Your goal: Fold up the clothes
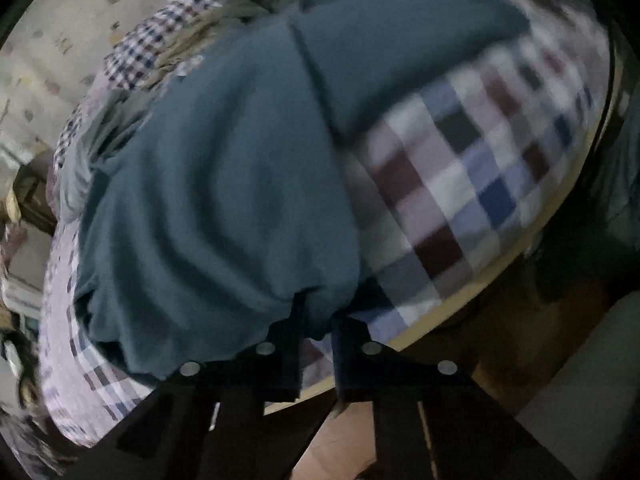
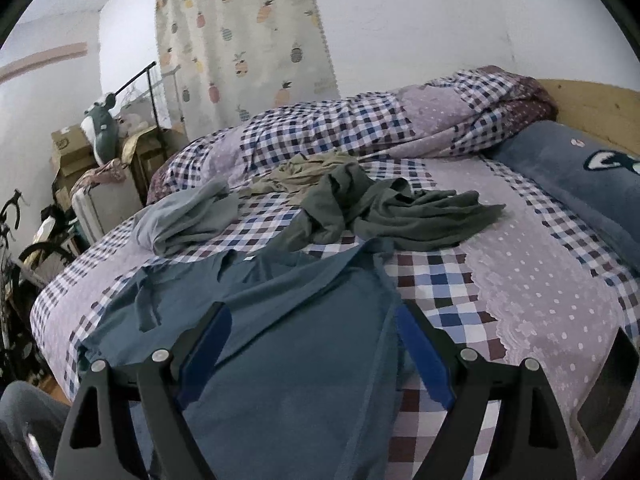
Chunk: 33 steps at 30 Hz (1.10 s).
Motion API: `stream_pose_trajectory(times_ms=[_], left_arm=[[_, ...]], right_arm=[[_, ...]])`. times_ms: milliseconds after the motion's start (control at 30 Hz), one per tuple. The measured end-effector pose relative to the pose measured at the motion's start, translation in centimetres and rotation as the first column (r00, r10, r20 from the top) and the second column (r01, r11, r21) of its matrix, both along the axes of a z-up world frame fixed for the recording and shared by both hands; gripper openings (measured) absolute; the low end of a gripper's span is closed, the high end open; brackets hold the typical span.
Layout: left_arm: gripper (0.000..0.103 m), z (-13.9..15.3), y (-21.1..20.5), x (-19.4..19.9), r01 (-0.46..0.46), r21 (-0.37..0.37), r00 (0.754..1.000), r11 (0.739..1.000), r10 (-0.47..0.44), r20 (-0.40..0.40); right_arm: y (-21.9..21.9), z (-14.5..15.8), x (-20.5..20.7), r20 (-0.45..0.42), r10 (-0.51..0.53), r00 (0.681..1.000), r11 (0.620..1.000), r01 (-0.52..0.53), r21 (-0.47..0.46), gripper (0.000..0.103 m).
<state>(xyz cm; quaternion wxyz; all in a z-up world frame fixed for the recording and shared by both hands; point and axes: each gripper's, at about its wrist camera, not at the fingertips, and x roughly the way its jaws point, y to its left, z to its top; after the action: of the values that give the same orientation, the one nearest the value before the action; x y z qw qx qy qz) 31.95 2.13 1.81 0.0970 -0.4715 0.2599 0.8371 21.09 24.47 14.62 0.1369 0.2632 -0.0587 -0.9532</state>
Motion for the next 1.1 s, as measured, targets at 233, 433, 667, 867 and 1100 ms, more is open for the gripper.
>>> stream_pose_trajectory(times_ms=[233,433,667,867,1100], left_arm=[[0.008,11.7,-6.1,-0.9,-0.138,0.211,0.967,0.968,0.178,-0.183],[0.008,19.7,-9.3,-5.6,-0.158,0.212,0.929,0.964,0.218,-0.3],[0.008,23.0,-12.8,-15.2,-0.207,0.111,0.908,0.972,0.233,-0.348],[0.008,22.5,-14.4,-23.6,-0.295,0.073,0.901,0.953,0.303,-0.311],[0.008,20.4,-19.3,-32.8,-0.46,0.15,0.842,0.875,0.483,-0.24]], right_arm=[[0.9,-0.3,-0.7,0.018,-0.018,1.0,0.999,0.019,-0.046,0.088],[-0.2,-0.7,-1.3,0.028,0.024,0.999,0.999,-0.023,-0.048,0.088],[-1.9,-2.4,-2.7,0.093,0.083,0.992,0.996,-0.08,-0.032,0.088],[-2.8,-3.8,-3.8,0.156,0.097,0.983,0.995,-0.097,-0.007,0.088],[-2.5,-4.7,-5.4,0.195,0.075,0.978,0.997,-0.071,-0.026,0.088]])
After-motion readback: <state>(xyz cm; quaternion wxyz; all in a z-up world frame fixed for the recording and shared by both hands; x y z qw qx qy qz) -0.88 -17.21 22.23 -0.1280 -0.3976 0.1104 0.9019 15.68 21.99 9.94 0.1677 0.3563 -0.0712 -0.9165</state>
